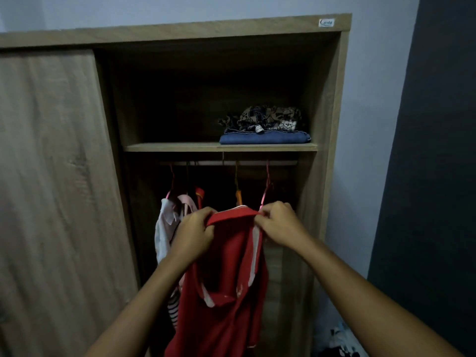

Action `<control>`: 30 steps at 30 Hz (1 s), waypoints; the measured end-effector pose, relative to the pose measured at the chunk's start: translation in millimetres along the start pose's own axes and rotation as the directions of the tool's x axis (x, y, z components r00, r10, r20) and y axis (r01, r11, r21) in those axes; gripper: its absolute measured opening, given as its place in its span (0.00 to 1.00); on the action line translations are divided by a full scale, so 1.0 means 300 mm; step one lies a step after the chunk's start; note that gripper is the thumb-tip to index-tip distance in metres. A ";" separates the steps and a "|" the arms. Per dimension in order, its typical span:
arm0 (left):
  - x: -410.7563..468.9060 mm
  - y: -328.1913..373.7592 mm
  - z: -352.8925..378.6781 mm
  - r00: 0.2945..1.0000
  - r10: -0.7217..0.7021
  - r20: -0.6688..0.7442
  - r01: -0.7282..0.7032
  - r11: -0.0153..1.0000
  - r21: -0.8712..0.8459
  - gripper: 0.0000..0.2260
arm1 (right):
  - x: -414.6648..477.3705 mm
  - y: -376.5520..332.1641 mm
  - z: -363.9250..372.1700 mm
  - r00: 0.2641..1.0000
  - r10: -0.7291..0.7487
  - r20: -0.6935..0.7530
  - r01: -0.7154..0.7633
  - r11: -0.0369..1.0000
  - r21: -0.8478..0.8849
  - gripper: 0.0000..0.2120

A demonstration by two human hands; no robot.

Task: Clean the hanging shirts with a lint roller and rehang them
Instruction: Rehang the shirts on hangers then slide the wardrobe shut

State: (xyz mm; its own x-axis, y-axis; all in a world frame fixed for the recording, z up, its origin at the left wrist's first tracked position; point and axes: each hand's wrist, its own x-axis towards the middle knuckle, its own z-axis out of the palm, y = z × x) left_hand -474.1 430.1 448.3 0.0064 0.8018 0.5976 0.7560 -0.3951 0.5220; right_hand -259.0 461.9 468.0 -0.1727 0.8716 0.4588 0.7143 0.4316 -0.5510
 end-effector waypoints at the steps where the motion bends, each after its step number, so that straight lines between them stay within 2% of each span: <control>1: -0.008 -0.044 0.004 0.998 -0.067 0.002 0.067 0.998 -0.008 0.12 | 0.010 0.005 -0.005 0.999 0.024 -0.036 -0.023 1.000 0.007 0.13; 4: -0.003 -0.160 0.003 0.955 -0.292 0.059 0.297 0.946 -0.127 0.11 | 0.043 0.025 -0.006 0.995 0.076 -0.062 -0.073 0.996 0.056 0.14; 6: 0.015 -0.185 -0.004 0.933 -0.340 0.115 0.358 0.904 -0.234 0.14 | 0.061 0.044 0.011 0.992 0.127 -0.002 -0.126 0.986 0.106 0.13; 8: 0.037 -0.161 -0.007 0.941 -0.315 0.120 0.337 0.881 -0.332 0.14 | 0.081 0.055 0.037 0.984 0.178 0.028 -0.180 0.977 0.116 0.14; 10: 0.070 -0.130 -0.015 0.953 -0.298 0.054 0.291 0.851 -0.437 0.10 | 0.107 0.067 0.066 0.975 0.219 0.033 -0.221 0.971 0.096 0.16; 11: 0.097 -0.118 -0.024 0.952 -0.300 0.056 0.290 0.833 -0.471 0.14 | 0.124 0.071 0.077 0.970 0.239 0.045 -0.243 0.965 0.095 0.18; 14: 0.206 -0.128 -0.044 0.940 -0.193 0.282 0.315 0.810 -0.494 0.17 | 0.185 0.079 0.095 0.948 0.300 0.107 -0.315 0.933 0.172 0.20; 16: 0.265 -0.139 -0.055 0.930 -0.141 0.340 0.300 0.824 -0.480 0.14 | 0.229 0.086 0.101 0.925 0.360 0.126 -0.381 0.868 0.318 0.19; 19: 0.327 -0.148 -0.045 0.952 -0.102 0.289 0.231 0.858 -0.458 0.13 | 0.311 0.129 0.128 0.869 0.495 0.006 -0.429 0.748 0.506 0.16; 22: 0.383 -0.160 -0.025 0.982 -0.025 0.188 0.095 0.924 -0.370 0.11 | 0.397 0.187 0.172 0.831 0.533 -0.159 -0.427 0.795 0.430 0.18; 24: 0.410 -0.168 -0.017 0.991 0.004 0.132 0.037 0.952 -0.305 0.10 | 0.445 0.204 0.204 0.827 0.535 -0.170 -0.451 0.814 0.367 0.12; 25: 0.423 -0.177 -0.014 0.994 0.017 0.103 0.014 0.957 -0.289 0.09 | 0.469 0.213 0.220 0.821 0.545 -0.169 -0.468 0.813 0.346 0.13; 27: 0.450 -0.200 -0.016 0.998 0.023 0.063 -0.004 0.958 -0.288 0.06 | 0.512 0.225 0.248 0.794 0.590 -0.147 -0.529 0.789 0.314 0.20; 30: 0.483 -0.245 -0.022 0.999 -0.003 0.041 0.015 0.955 -0.297 0.08 | 0.575 0.258 0.291 0.753 0.651 -0.090 -0.598 0.735 0.319 0.17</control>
State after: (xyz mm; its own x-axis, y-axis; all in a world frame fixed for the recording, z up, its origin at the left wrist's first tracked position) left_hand -532.9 572.3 500.6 0.0308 0.8205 0.5708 0.5276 -0.4984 0.6879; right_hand -292.8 665.9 443.7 0.3966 0.9167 0.0498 0.4122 -0.1293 -0.9019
